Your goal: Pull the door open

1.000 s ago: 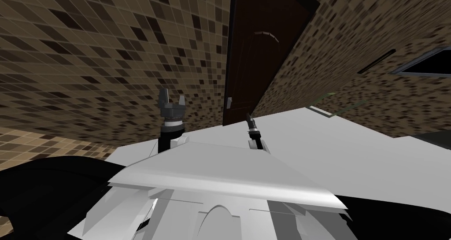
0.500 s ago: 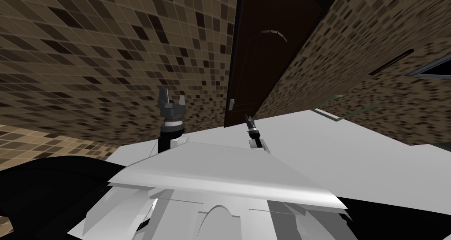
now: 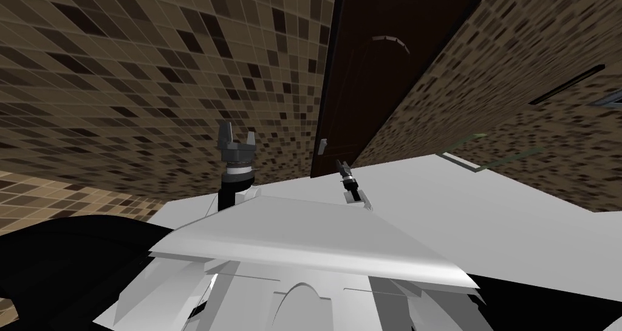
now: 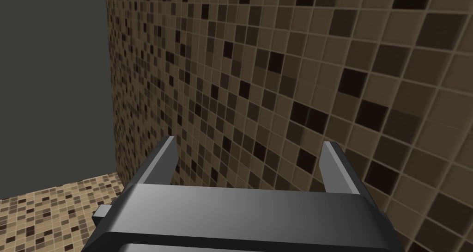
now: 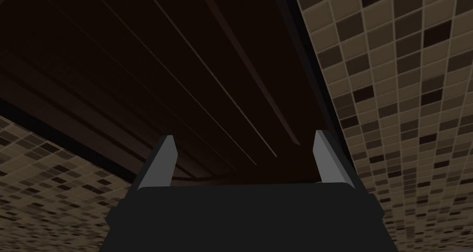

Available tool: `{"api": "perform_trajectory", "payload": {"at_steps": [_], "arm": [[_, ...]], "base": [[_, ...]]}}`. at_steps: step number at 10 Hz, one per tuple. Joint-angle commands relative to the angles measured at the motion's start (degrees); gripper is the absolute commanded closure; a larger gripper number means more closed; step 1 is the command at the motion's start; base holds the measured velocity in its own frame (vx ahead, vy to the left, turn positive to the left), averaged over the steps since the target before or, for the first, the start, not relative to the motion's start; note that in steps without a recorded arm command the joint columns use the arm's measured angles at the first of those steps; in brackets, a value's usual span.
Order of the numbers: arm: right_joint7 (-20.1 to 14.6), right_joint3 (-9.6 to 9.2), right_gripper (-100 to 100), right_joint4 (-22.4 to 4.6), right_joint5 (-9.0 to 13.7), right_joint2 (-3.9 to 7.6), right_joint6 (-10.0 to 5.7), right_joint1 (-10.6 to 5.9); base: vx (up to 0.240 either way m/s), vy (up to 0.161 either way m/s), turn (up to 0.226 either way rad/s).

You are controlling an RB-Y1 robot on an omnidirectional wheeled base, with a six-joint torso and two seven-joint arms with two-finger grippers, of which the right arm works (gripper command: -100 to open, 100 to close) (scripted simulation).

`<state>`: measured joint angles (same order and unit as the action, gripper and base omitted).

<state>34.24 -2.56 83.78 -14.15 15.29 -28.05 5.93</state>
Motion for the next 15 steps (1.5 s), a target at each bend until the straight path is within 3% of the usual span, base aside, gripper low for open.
{"api": "perform_trajectory", "payload": {"at_steps": [1,12,15], "arm": [[1.7,-0.02,-100,-1.9,-0.8,0.47,-0.05,-0.94],[10.5,-0.03,-100,-13.5,-5.2,3.63,-0.41,-6.79],[14.0,-0.03,-100,-18.1,-6.9,4.87,-0.56,-9.10]], "base": [[0.104,0.025,0.055],[0.098,0.026,0.045],[0.135,0.029,0.066]]}}
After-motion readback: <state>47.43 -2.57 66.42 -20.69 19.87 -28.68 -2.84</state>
